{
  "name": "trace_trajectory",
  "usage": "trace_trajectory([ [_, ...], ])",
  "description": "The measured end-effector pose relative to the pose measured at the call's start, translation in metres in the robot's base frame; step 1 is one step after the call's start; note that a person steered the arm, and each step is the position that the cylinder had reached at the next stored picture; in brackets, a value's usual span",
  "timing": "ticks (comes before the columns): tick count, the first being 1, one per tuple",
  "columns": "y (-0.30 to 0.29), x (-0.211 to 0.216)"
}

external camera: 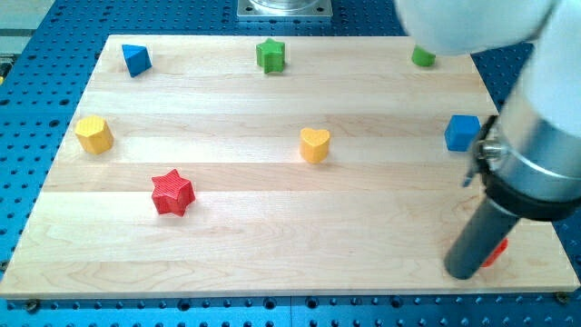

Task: Slide the red star to the bottom center of the board

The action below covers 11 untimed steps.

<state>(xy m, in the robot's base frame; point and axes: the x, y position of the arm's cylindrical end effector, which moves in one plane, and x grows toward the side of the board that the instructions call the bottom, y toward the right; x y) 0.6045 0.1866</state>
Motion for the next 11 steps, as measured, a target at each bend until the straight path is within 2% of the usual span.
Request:
trace_trajectory([
  [1,-0.051,0.000],
  [2,-0.203,-0.006],
  [3,-0.359,-0.030],
  [4,-0.416,-0.085],
  [5,-0.361,-0.118],
  [7,-0.230,-0.052],
  [8,-0.259,-0.090],
  [9,-0.321,-0.084],
  [10,-0.314,-0.048],
  [11,-0.254,-0.031],
])
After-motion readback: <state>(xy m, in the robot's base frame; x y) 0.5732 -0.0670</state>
